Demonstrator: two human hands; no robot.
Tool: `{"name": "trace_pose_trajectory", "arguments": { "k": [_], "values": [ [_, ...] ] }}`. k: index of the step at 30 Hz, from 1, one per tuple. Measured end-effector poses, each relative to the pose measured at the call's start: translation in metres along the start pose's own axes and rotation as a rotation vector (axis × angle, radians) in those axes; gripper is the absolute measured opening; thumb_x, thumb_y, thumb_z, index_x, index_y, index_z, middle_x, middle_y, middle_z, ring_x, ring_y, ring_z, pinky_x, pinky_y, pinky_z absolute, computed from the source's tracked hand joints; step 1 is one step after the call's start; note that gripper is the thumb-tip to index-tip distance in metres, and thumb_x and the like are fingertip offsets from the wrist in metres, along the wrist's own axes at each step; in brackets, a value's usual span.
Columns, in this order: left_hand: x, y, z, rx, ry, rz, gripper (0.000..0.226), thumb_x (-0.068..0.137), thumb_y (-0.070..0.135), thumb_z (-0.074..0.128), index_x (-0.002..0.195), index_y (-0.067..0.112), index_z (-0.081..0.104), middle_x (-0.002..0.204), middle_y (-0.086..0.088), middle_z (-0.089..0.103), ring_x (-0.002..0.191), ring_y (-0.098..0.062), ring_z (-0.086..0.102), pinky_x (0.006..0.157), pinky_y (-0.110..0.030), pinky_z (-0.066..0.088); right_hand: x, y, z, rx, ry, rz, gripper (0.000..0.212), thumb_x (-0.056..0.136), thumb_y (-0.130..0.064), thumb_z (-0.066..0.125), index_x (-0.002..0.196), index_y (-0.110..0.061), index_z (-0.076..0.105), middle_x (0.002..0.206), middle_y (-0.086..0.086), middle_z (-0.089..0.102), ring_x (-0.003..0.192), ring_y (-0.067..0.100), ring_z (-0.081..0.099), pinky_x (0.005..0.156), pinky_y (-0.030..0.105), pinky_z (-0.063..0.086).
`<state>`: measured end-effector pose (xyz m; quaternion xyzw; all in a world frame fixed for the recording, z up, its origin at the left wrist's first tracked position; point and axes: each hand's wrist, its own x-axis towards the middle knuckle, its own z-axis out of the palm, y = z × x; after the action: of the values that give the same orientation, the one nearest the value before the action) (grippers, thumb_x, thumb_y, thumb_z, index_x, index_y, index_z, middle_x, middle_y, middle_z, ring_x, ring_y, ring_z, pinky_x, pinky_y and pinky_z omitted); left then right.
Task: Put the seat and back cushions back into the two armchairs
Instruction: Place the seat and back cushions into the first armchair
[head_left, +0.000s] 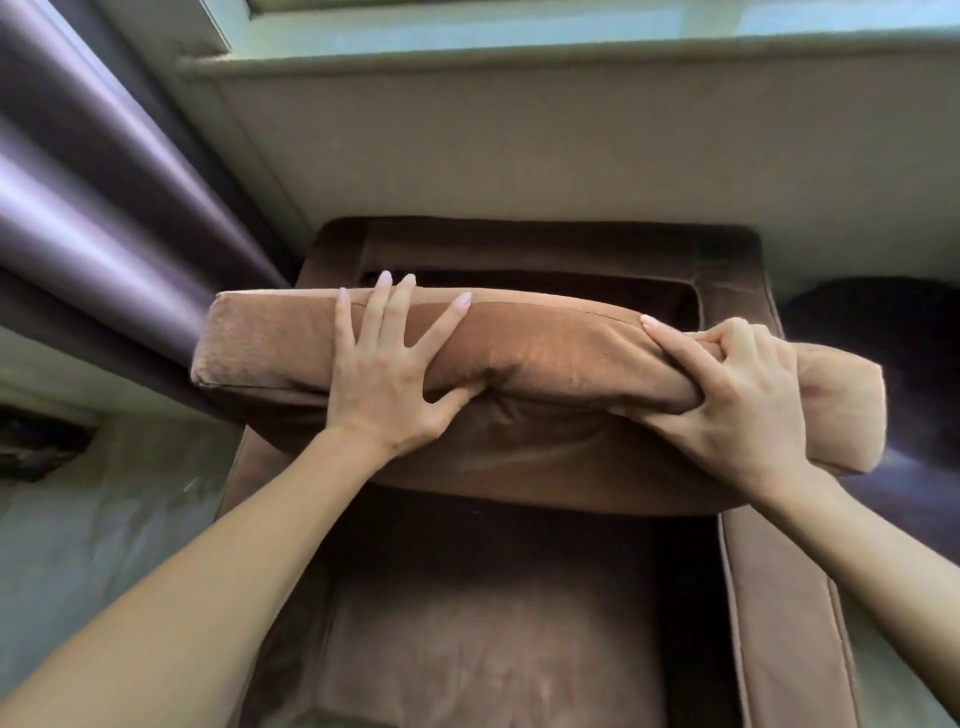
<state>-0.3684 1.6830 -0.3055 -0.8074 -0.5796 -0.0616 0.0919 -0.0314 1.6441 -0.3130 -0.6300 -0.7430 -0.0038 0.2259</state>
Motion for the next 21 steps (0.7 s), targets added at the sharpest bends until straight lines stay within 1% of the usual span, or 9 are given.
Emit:
{"name": "trace_pose_trajectory", "arguments": {
  "k": [4,8,12,17,21],
  "values": [
    [-0.013,0.006,-0.003,0.024,0.018,-0.002,0.087,0.086,0.078,0.041,0.16,0.044,0.01,0.166,-0.017,0.02,0.156,-0.037,0.011,0.123,-0.066,0.004,-0.012,0.0,0.0,-0.006,0.03,-0.027,0.08,0.081,-0.076,0.058,0.146,-0.029,0.057,0.102,0.014,0.055,0.092,0.036,0.051,0.084,0.051,0.041],
    [-0.014,0.004,-0.006,0.024,0.028,0.023,0.086,0.086,0.079,0.04,0.16,0.042,0.017,0.165,-0.018,0.023,0.156,-0.039,0.013,0.123,-0.066,0.007,-0.013,-0.005,-0.003,0.014,0.058,-0.022,0.086,0.07,-0.074,0.069,0.143,-0.03,0.06,0.106,0.01,0.056,0.096,0.034,0.054,0.091,0.05,0.042],
    [-0.004,-0.002,0.003,0.039,0.089,0.043,0.086,0.085,0.081,0.039,0.159,0.041,0.022,0.163,-0.02,0.028,0.154,-0.04,0.019,0.122,-0.066,0.009,-0.009,-0.007,0.0,-0.017,0.104,-0.023,0.09,0.066,-0.074,0.068,0.144,-0.029,0.059,0.112,0.009,0.057,0.104,0.034,0.055,0.098,0.048,0.038],
    [0.0,-0.005,0.023,0.036,0.249,0.053,0.082,0.086,0.08,0.04,0.156,0.038,0.033,0.159,-0.019,0.036,0.151,-0.042,0.028,0.122,-0.066,0.012,-0.009,-0.004,0.016,-0.088,0.223,-0.076,0.09,0.069,-0.071,0.069,0.145,-0.026,0.057,0.12,0.011,0.06,0.111,0.036,0.056,0.104,0.05,0.038],
    [0.0,-0.002,0.038,0.052,0.405,0.059,0.078,0.089,0.079,0.035,0.152,0.035,0.043,0.156,-0.015,0.044,0.148,-0.04,0.035,0.122,-0.064,0.017,-0.015,-0.001,0.03,-0.131,0.337,-0.106,0.085,0.075,-0.07,0.066,0.145,-0.022,0.057,0.129,0.013,0.062,0.115,0.039,0.056,0.11,0.05,0.038]
  ]
}}
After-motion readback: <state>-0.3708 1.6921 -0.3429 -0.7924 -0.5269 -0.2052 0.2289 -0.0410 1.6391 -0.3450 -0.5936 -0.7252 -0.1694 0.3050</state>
